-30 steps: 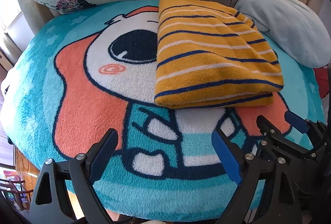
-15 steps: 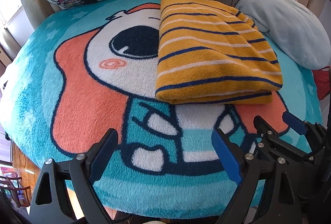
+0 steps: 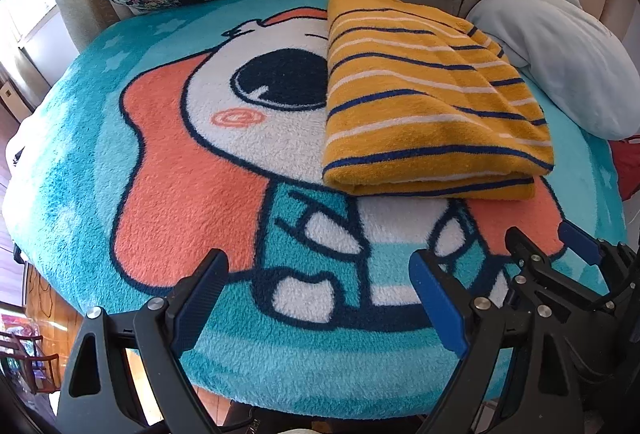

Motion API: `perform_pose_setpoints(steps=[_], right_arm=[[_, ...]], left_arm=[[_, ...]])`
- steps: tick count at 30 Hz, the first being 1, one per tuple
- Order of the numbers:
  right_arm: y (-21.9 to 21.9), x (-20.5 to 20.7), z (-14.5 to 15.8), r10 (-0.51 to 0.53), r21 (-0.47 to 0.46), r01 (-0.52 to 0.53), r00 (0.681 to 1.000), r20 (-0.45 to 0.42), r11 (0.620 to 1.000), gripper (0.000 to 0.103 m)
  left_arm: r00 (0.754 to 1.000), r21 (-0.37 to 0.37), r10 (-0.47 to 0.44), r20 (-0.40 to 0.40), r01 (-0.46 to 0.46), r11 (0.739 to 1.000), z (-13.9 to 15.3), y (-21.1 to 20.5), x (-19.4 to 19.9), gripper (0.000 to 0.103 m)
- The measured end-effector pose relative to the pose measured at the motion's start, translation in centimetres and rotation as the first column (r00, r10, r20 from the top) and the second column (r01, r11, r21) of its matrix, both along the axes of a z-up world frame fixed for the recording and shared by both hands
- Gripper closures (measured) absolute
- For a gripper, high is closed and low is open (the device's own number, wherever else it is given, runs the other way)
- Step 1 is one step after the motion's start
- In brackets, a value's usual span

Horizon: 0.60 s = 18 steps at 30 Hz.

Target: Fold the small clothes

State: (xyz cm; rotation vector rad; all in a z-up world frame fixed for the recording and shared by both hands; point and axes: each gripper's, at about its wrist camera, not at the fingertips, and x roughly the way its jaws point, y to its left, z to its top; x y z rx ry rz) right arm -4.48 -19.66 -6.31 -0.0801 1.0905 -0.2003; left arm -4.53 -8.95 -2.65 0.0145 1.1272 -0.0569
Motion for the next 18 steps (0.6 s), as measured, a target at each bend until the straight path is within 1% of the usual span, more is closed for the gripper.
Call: perform_pose_setpoints(steps=[4,9,15,18], right_arm=[[-0.2,-0.3,0.1,0.004,0.003,-0.004,1.000,0.008,1.000,0.038],[-0.6,-0.8,0.2,-0.009,0.019,0.009,1.000,0.020,1.000,0.037],[-0.6,-1.4,0.4,-0.011,0.026,0.010,1.000,0.026,1.000,0.037],[-0.4,-1.7,0.5,-0.007,0.024,0.007,1.000,0.028,1.000,0.037]], left_arm=[[1.000,0.035,-0.006,0.022,0.005,0.999,0.0,0.1,-0.6,0.012],[1.000,0.038,-0.010,0.014,0.009,0.999,-0.2,0.2,-1.3,0.012],[1.000,0.037,-0.012,0.029,0.010,0.999,0.1,0.2,-2.1,0.012],[0.999,0.063,-0.014,0.036,0.011,0.998,0.3,0.1,-2.6,0.012]])
